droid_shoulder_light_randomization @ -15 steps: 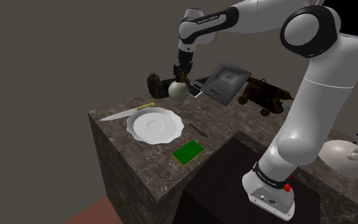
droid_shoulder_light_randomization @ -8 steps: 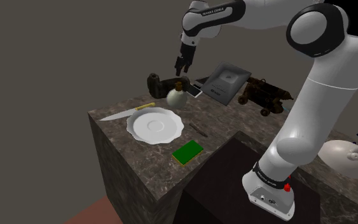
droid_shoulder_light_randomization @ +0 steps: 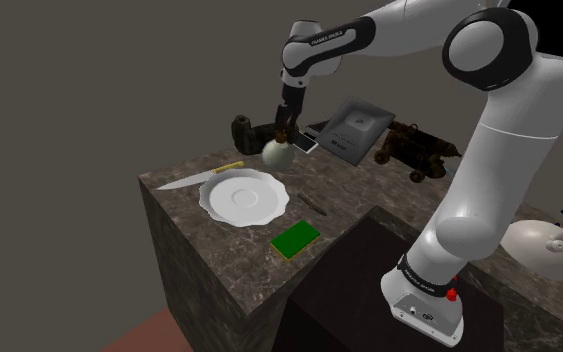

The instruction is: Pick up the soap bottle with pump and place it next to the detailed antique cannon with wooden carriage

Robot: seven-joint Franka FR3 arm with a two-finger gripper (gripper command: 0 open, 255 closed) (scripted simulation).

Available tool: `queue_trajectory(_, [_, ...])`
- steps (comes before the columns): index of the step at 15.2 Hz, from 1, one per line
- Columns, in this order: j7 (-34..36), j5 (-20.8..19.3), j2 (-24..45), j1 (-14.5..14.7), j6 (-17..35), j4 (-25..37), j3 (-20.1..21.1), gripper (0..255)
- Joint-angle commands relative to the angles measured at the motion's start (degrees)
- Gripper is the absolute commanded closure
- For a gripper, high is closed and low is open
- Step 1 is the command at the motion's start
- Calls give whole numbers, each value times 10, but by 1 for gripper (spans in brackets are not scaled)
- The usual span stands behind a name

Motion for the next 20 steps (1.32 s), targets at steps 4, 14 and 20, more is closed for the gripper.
queue_trajectory(4, [2,1,15,1,36,-22,1,0])
queue_trajectory(14, [1,2,19,1,47,-29,2,255])
queue_trajectory(20, [1,3,19,1,47,-29,2,255])
